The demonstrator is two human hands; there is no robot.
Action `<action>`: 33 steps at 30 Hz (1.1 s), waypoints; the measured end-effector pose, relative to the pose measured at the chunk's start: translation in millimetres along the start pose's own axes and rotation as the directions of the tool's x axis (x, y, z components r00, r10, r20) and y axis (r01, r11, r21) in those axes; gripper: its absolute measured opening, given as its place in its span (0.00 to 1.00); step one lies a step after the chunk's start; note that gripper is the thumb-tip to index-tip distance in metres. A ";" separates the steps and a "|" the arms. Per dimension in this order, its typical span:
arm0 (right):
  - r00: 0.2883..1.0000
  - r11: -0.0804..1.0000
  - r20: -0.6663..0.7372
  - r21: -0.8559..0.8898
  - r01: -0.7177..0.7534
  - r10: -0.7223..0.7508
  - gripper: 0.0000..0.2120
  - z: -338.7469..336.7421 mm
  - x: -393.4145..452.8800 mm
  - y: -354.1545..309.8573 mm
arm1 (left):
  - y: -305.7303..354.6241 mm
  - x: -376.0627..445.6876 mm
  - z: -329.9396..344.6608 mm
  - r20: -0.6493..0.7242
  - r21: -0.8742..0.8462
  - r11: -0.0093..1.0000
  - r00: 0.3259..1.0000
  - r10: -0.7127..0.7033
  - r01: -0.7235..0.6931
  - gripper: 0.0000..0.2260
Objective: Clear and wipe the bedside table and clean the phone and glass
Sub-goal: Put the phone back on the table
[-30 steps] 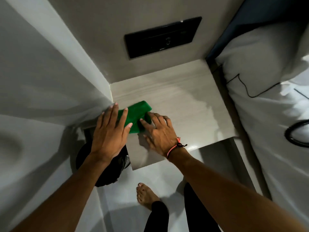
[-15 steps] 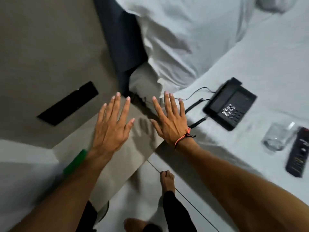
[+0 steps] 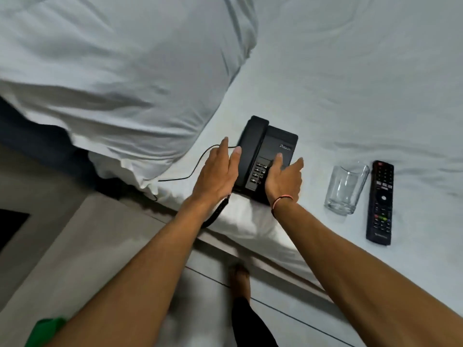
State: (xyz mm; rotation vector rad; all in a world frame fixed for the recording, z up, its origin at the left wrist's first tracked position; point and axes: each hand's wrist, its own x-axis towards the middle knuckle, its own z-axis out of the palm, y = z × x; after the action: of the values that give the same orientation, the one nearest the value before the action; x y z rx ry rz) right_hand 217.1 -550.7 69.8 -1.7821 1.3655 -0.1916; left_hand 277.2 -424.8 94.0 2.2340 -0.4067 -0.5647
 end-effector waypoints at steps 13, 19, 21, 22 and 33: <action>0.990 0.970 -0.129 0.241 -0.024 0.056 0.15 30.3 0.7 -7.5 | -15.4 44.6 -16.2 0.164 -0.386 0.901 0.976 -0.142 0.195 0.17; 0.968 0.935 -0.026 0.256 0.246 -0.248 0.14 45.0 -81.3 4.5 | -66.3 -59.0 -65.3 0.057 -0.676 0.710 0.976 -0.212 0.194 0.14; 0.941 0.914 0.054 0.264 0.308 -0.333 0.14 54.8 -114.0 9.2 | -89.4 -102.1 -77.2 0.011 -0.733 0.651 0.960 -0.281 0.199 0.15; 0.924 0.901 0.095 0.276 0.334 -0.371 0.14 57.1 -127.1 12.8 | -98.2 -121.0 -77.9 -0.004 -0.757 0.621 0.948 -0.318 0.205 0.16; 0.583 0.849 0.686 0.097 0.520 -0.436 0.21 199.2 -188.5 56.0 | -245.7 -194.1 -63.5 -0.151 -0.939 0.305 0.605 -0.782 0.160 0.13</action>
State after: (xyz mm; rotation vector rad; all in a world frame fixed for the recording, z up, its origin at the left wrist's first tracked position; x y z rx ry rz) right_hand 219.1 -287.2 -24.6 -1.9980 0.3340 0.2656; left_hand 171.4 -139.2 -2.6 1.2898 0.8683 -0.2082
